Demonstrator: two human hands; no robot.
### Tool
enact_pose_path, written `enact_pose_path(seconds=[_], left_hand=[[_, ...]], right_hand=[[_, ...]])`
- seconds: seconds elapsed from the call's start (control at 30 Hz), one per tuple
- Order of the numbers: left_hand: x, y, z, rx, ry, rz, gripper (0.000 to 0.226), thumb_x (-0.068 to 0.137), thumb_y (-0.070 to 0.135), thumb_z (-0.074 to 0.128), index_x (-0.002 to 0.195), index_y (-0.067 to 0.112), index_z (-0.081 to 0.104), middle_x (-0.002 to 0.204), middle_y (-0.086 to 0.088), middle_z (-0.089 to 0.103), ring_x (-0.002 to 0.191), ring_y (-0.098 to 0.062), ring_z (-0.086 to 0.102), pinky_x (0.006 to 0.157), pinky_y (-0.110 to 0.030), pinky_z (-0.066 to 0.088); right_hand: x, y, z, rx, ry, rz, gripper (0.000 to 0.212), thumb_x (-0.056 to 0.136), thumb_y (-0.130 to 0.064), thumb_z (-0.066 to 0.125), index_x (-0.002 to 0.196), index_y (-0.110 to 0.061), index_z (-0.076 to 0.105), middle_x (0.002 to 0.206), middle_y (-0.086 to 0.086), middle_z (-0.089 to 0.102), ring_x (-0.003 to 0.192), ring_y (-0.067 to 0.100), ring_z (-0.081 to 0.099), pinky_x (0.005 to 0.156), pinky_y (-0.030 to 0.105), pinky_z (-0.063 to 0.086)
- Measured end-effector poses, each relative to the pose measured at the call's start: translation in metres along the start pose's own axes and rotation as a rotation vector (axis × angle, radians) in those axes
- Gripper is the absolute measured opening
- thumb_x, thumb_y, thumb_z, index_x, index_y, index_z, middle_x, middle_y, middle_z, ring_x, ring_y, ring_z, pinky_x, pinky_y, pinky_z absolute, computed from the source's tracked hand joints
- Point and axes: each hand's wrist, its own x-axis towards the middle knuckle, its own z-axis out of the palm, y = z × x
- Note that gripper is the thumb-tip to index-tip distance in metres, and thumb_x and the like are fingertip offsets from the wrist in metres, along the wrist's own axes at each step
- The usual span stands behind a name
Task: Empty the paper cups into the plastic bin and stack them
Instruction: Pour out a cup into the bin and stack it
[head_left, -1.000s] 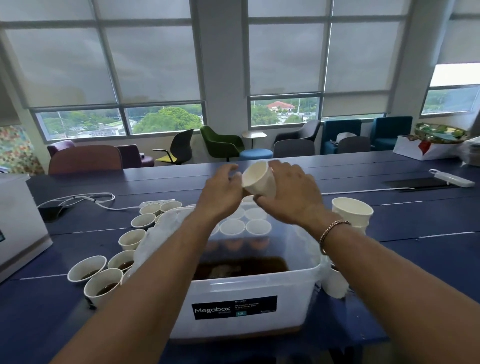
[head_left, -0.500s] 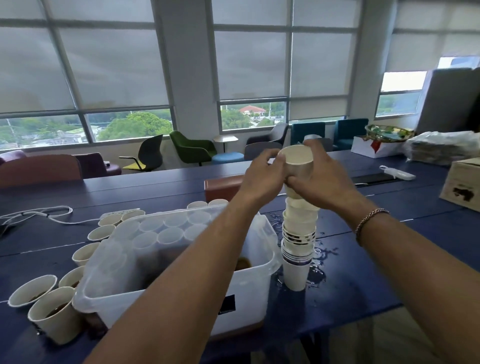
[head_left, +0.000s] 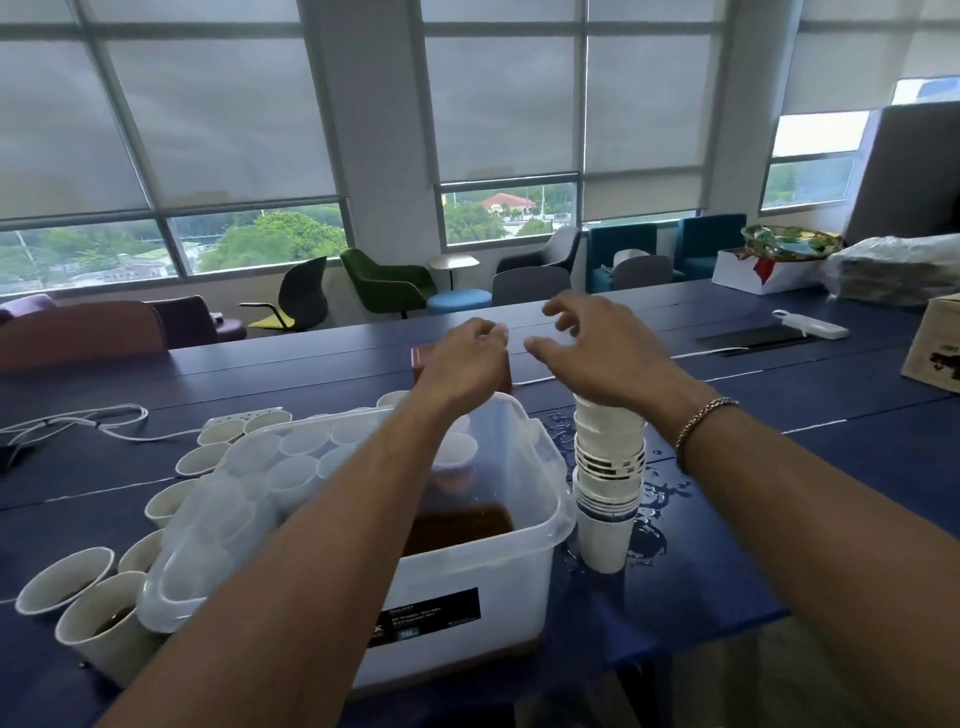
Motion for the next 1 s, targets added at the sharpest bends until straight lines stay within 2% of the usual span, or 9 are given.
enact_pose_path(seconds=[0.13, 0.27, 0.4, 0.6, 0.63, 0.73, 0.83, 0.9, 1.0], left_hand=[[0.012, -0.023, -0.023, 0.063, 0.035, -0.053, 0.04, 0.098, 0.036, 0.04, 0.12, 0.013, 0.065, 0.118, -0.01, 0.067, 0.109, -0.028, 0.061, 0.099, -0.048, 0.048], [0.029, -0.055, -0.044, 0.207, 0.057, -0.091, 0.029, 0.103, 0.023, 0.043, 0.122, 0.012, 0.062, 0.118, -0.006, 0.063, 0.102, -0.021, 0.057, 0.086, -0.036, 0.046], [0.046, -0.081, -0.055, 0.285, 0.033, -0.103, 0.026, 0.103, 0.024, 0.044, 0.12, 0.015, 0.062, 0.112, -0.002, 0.06, 0.094, -0.016, 0.054, 0.076, -0.029, 0.04], [0.076, -0.097, -0.059, 0.324, -0.04, -0.082, 0.025, 0.102, 0.024, 0.047, 0.118, 0.017, 0.064, 0.111, -0.001, 0.064, 0.084, -0.013, 0.057, 0.075, -0.032, 0.051], [0.08, -0.098, -0.059, 0.32, -0.064, -0.075, 0.025, 0.102, 0.023, 0.048, 0.119, 0.016, 0.064, 0.112, -0.002, 0.064, 0.081, -0.013, 0.057, 0.072, -0.03, 0.052], [0.089, -0.1, -0.059, 0.302, -0.152, -0.06, 0.025, 0.1, 0.02, 0.049, 0.119, 0.015, 0.065, 0.105, 0.0, 0.06, 0.065, -0.009, 0.053, 0.052, -0.021, 0.043], [0.097, -0.101, -0.055, 0.32, -0.214, -0.05, 0.028, 0.099, 0.017, 0.048, 0.122, 0.017, 0.066, 0.105, 0.002, 0.058, 0.068, -0.006, 0.052, 0.047, -0.017, 0.039], [0.099, -0.101, -0.05, 0.314, -0.239, -0.045, 0.029, 0.099, 0.017, 0.049, 0.124, 0.016, 0.065, 0.112, 0.0, 0.062, 0.08, -0.01, 0.057, 0.057, -0.016, 0.045], [0.097, -0.099, -0.042, 0.319, -0.256, -0.034, 0.03, 0.1, 0.013, 0.049, 0.127, 0.014, 0.063, 0.126, -0.004, 0.064, 0.1, -0.016, 0.057, 0.087, -0.026, 0.044]], right_hand=[[0.021, -0.039, 0.034, 0.121, -0.077, -0.037, 0.029, 0.09, -0.041, 0.056, 0.111, -0.023, 0.066, 0.107, 0.001, 0.068, 0.093, 0.018, 0.061, 0.086, 0.036, 0.052], [0.048, -0.049, 0.078, 0.18, -0.212, 0.029, 0.025, 0.091, -0.036, 0.057, 0.096, -0.015, 0.07, 0.091, 0.004, 0.068, 0.084, 0.018, 0.061, 0.072, 0.031, 0.05], [0.086, -0.035, 0.118, 0.133, -0.327, 0.137, 0.021, 0.089, -0.024, 0.052, 0.099, -0.011, 0.065, 0.101, 0.011, 0.066, 0.089, 0.023, 0.059, 0.073, 0.031, 0.047], [0.119, -0.027, 0.136, -0.092, -0.797, 0.276, 0.028, 0.092, -0.026, 0.059, 0.112, -0.008, 0.069, 0.111, 0.01, 0.068, 0.102, 0.026, 0.064, 0.089, 0.034, 0.051], [0.123, -0.026, 0.139, -0.114, -0.878, 0.297, 0.027, 0.093, -0.024, 0.058, 0.111, -0.007, 0.069, 0.109, 0.011, 0.069, 0.097, 0.027, 0.066, 0.087, 0.035, 0.052], [0.132, -0.022, 0.148, -0.104, -1.142, 0.379, 0.018, 0.093, -0.022, 0.054, 0.1, -0.011, 0.067, 0.091, 0.011, 0.068, 0.073, 0.024, 0.062, 0.066, 0.029, 0.052], [0.136, -0.016, 0.154, -0.044, -1.186, 0.381, 0.013, 0.091, -0.022, 0.059, 0.099, -0.016, 0.068, 0.081, 0.009, 0.069, 0.065, 0.022, 0.064, 0.059, 0.026, 0.053], [0.136, -0.015, 0.155, 0.002, -1.155, 0.365, 0.009, 0.093, -0.021, 0.057, 0.096, -0.021, 0.065, 0.08, 0.008, 0.066, 0.063, 0.021, 0.061, 0.057, 0.025, 0.051], [0.137, -0.015, 0.159, -0.027, -1.161, 0.357, 0.031, 0.089, -0.021, 0.059, 0.119, -0.013, 0.062, 0.098, 0.015, 0.063, 0.078, 0.026, 0.06, 0.069, 0.033, 0.051]])
